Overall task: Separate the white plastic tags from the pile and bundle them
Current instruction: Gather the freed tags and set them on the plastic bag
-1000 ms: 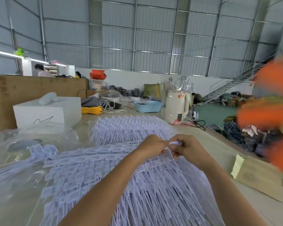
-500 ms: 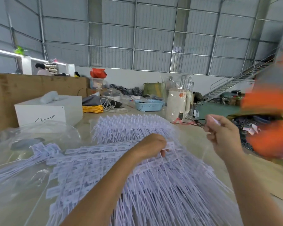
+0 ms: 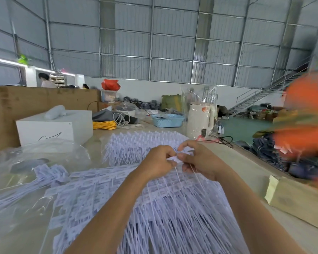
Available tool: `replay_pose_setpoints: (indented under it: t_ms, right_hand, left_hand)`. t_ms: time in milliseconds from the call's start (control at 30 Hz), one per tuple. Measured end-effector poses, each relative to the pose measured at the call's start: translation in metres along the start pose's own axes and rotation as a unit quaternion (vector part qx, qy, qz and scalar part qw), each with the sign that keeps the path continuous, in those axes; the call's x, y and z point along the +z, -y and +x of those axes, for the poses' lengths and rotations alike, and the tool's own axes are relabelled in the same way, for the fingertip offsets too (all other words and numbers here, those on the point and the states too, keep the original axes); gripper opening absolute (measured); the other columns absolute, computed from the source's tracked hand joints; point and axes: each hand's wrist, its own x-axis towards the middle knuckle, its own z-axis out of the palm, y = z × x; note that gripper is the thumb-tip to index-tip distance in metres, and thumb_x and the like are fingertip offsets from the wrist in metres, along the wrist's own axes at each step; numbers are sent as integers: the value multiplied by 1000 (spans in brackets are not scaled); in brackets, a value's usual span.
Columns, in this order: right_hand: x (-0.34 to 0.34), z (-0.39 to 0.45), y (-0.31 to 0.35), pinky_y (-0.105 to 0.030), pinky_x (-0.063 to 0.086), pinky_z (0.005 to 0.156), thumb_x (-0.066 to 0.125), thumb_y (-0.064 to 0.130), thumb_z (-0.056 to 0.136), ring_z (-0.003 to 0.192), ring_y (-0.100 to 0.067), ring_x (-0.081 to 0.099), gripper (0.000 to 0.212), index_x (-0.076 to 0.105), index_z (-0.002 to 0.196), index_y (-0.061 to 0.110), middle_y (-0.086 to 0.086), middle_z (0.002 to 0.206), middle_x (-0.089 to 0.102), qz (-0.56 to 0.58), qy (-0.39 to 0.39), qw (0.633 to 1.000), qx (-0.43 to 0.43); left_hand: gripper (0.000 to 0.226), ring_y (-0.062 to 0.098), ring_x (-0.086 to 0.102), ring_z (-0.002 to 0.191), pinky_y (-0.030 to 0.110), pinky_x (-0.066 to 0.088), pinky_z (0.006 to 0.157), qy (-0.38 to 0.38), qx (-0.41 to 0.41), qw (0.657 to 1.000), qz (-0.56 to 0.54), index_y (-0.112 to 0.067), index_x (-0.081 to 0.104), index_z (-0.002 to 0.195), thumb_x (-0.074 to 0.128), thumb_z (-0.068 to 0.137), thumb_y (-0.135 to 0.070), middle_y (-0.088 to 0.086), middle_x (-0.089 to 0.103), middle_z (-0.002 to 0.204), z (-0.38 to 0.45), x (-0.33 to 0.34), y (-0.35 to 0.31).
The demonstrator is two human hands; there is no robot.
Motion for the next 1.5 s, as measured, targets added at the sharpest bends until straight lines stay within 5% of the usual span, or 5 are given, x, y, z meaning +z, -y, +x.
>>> replay_pose_setpoints:
  t_ms: [500, 733, 933, 1167, 1500]
  right_hand:
    - [-1, 5, -1, -21, 47, 45, 65, 0, 85, 44, -9, 54, 8, 62, 79, 5, -5, 55, 56, -104, -31, 983, -150]
    - [-31, 11, -21, -30, 55, 49, 61, 5, 88, 46, -10, 58, 5, 60, 84, 3, -7, 63, 58, -176, -171, 962, -117]
    - [-57, -1, 19, -10, 31, 30, 51, 6, 92, 44, -3, 46, 6, 55, 88, 3, -5, 72, 51, 311, -129, 938, -82]
    - [0, -2, 27, -23, 58, 68, 63, 19, 89, 84, -18, 64, 19, 61, 96, 1, -9, 98, 62, -53, -30, 998, -15]
    - [31, 4, 18, -21, 51, 53, 59, 3, 90, 49, -10, 59, 10, 60, 100, 1, -7, 58, 59, -30, 1, 999, -12]
  left_hand:
    - [57, 14, 58, 66, 18, 39, 55, -24, -99, 976, -193, -19, 56, 35, 60, 92, -21, -12, 49, 35, -1, -6, -2]
    - [34, 10, 51, 50, 19, 37, 54, 12, -106, 977, -184, -8, 60, 59, 64, 88, -25, 2, 59, 57, -5, -20, -6]
    - [25, 16, 50, 68, 27, 36, 62, 52, -102, 989, -93, -17, 62, 69, 50, 89, -8, 3, 64, 82, -4, -18, -3]
    - [23, 8, 55, 68, 15, 44, 51, 21, -59, 997, -38, -19, 63, 90, 52, 87, 0, -6, 58, 80, -7, -26, 1]
    - [19, 14, 62, 79, 26, 49, 68, 39, -95, 994, -28, -5, 65, 98, 56, 95, -21, 6, 65, 92, -11, -41, 13]
